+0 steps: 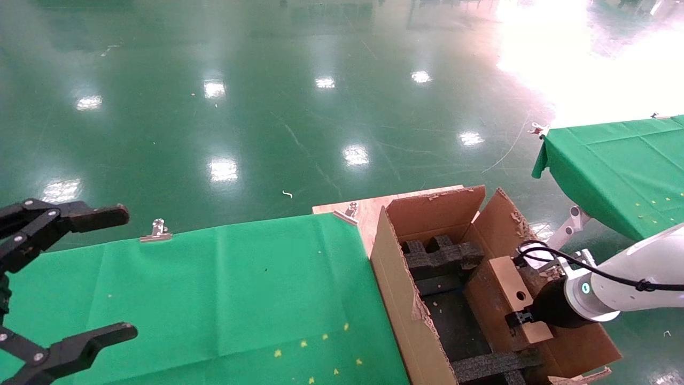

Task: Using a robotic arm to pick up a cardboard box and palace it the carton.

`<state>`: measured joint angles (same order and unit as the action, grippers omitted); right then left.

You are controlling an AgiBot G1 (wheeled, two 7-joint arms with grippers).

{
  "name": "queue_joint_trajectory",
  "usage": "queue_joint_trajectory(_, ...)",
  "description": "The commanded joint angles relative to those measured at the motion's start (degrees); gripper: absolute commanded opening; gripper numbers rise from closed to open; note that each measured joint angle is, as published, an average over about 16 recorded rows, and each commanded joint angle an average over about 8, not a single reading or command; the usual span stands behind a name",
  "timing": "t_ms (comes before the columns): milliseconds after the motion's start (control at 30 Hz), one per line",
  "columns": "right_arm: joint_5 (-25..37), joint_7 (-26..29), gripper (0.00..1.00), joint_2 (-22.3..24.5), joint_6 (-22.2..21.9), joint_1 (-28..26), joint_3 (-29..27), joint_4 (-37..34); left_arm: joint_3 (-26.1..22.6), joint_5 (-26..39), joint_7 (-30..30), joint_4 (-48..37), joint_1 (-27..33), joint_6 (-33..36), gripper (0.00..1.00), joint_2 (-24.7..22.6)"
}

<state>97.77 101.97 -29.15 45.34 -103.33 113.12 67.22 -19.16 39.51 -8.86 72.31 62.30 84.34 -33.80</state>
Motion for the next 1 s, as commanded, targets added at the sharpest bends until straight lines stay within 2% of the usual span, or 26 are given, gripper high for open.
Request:
queue_joint_trajectory(33,0.06,-0.06,1.00,-0.01,0.14,-0.32,-0.10,0.14,0.00,0.00,0.00,0.00,0.00,0.00,1.00,0.00)
queue_joint_trajectory(433,1.12,0.28,1.00,1.53,1.24,-3.80,-1.16,2.18,-0.01,-0.01,0.01,0.00,0.01,0.00,1.00,0.00)
queue_joint_trajectory(733,0.49,-0.58,1.00,2.68,3.69,-12.00,-4.92,5.55,-0.02,-0.01,0.01,0.00,0.01,0.00,1.00,0.01)
queue_joint_trajectory(867,-3.07,-2.29,1.00,3.10,5.05,-16.46,-7.82,7.77,-0.02,-0.01,0.01,0.00,0.01,-0.01,1.00,0.01)
queue_joint_trajectory(1000,-11.99,-5.64,1.00,3.76,7.27,-20.10,-11.59,9.01,-0.03,-0.02,0.01,0.00,0.01,-0.01,1.00,0.01)
